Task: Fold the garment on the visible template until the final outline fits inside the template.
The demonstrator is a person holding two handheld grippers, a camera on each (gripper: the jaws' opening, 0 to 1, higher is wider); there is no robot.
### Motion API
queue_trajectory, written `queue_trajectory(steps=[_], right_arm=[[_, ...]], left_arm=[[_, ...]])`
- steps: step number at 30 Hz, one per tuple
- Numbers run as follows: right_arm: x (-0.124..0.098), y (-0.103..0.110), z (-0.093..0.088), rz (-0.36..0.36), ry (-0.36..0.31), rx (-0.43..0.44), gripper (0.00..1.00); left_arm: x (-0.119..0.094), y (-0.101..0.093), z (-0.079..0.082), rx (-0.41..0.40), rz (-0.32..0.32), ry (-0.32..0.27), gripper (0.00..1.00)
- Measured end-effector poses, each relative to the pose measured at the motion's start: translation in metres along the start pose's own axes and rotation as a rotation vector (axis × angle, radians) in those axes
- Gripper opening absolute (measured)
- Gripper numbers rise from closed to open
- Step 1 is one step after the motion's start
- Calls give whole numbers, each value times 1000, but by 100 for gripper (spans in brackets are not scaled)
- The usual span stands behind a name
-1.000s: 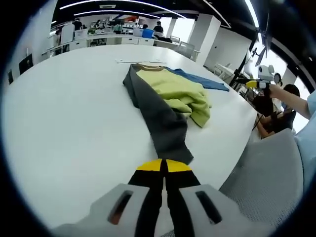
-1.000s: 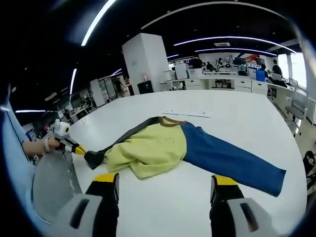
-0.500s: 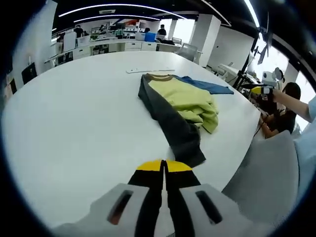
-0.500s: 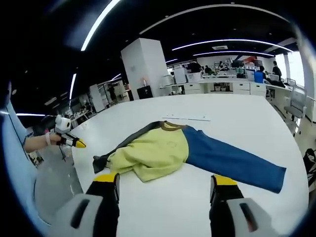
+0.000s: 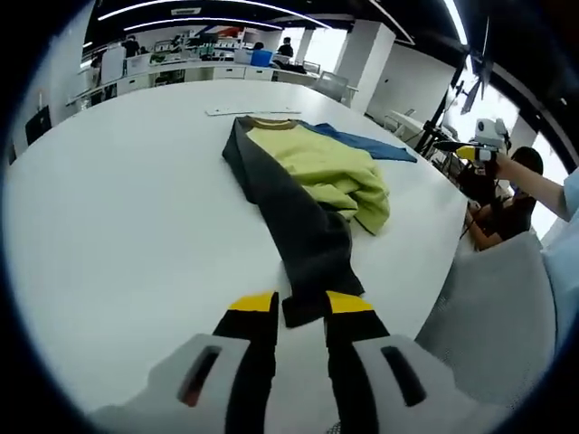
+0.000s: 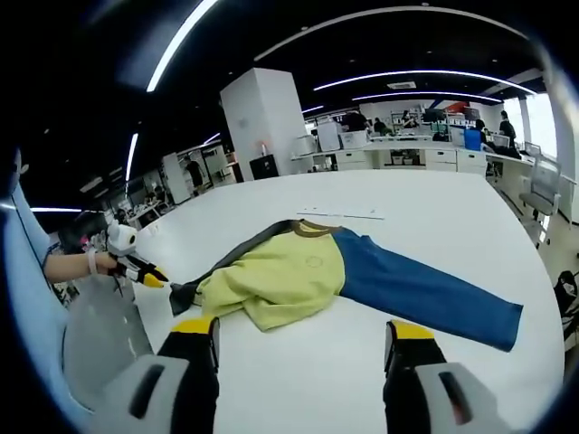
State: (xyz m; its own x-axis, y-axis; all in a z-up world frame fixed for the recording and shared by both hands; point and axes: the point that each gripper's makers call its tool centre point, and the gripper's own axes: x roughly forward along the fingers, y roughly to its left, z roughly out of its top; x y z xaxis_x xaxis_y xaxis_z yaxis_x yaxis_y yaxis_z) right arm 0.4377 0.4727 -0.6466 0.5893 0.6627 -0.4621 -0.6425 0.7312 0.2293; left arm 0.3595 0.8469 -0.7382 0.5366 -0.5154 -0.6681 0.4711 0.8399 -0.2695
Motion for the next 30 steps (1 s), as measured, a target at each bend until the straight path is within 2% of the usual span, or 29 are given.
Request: queue_trajectory(steps=[5, 12, 19, 23, 26, 30], right_arm=[[2, 1, -3, 4, 8, 2, 74], [0, 0, -6, -2, 9, 12, 74], [-2, -1, -7, -7, 8, 19, 73], [-2, 1, -8, -6, 6, 22, 73], [-1, 3, -9, -3, 9, 22, 73], [0, 5, -10, 4, 7, 18, 74]], left_arm=[[10, -2, -3, -45, -22, -4, 15], [15, -2, -3, -45, -17, -9, 13], [16, 1, -3, -53, -21, -12, 2], [14, -2, -4, -79, -47, -7, 0], [11, -1, -3, -77, -42, -11, 0], [-1, 2, 5, -107, -38, -43, 0]])
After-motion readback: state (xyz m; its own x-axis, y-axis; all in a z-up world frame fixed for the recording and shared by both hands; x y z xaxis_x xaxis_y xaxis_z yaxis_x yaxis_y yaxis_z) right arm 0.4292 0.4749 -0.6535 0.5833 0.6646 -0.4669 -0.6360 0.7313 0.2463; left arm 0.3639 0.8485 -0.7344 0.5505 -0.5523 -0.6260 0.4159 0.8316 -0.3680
